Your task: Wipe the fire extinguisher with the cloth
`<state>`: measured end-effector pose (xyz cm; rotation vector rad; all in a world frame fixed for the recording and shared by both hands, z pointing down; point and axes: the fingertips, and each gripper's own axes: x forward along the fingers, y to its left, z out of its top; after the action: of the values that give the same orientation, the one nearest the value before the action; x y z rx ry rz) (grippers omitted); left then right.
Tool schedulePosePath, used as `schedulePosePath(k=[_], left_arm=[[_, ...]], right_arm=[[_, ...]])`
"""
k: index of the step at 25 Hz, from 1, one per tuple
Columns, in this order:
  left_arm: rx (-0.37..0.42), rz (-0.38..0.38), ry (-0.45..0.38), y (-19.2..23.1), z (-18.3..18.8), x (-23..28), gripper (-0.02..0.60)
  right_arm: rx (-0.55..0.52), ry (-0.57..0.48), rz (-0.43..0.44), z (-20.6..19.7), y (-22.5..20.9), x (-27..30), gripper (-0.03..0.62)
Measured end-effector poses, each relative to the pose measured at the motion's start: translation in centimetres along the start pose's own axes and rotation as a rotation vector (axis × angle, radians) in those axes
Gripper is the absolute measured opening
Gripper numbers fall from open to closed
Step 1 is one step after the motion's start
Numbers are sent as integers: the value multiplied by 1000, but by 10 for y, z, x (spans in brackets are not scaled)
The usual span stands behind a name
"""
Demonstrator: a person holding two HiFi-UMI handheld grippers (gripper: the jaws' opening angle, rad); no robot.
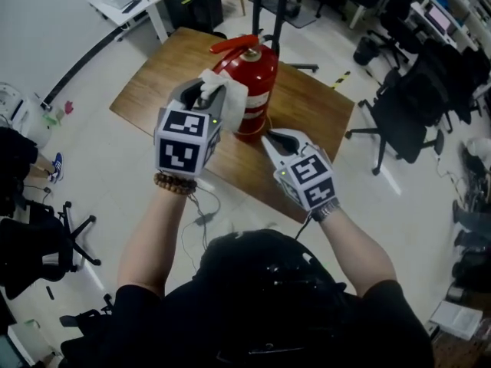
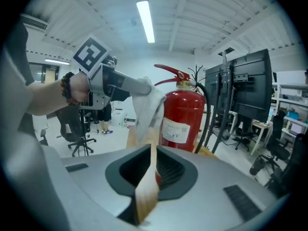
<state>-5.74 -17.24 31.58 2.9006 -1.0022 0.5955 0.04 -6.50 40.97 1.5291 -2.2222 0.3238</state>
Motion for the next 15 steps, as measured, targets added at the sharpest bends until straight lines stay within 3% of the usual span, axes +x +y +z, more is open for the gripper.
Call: schedulePosePath(k=[9, 15], left_arm=[[-31, 138, 10, 1, 15, -40, 109], [-17, 184, -24, 1, 45, -68, 109]], right_arm=[[-53, -23, 118, -4, -9, -8, 48], [-72, -39, 155, 1, -10, -15, 48]])
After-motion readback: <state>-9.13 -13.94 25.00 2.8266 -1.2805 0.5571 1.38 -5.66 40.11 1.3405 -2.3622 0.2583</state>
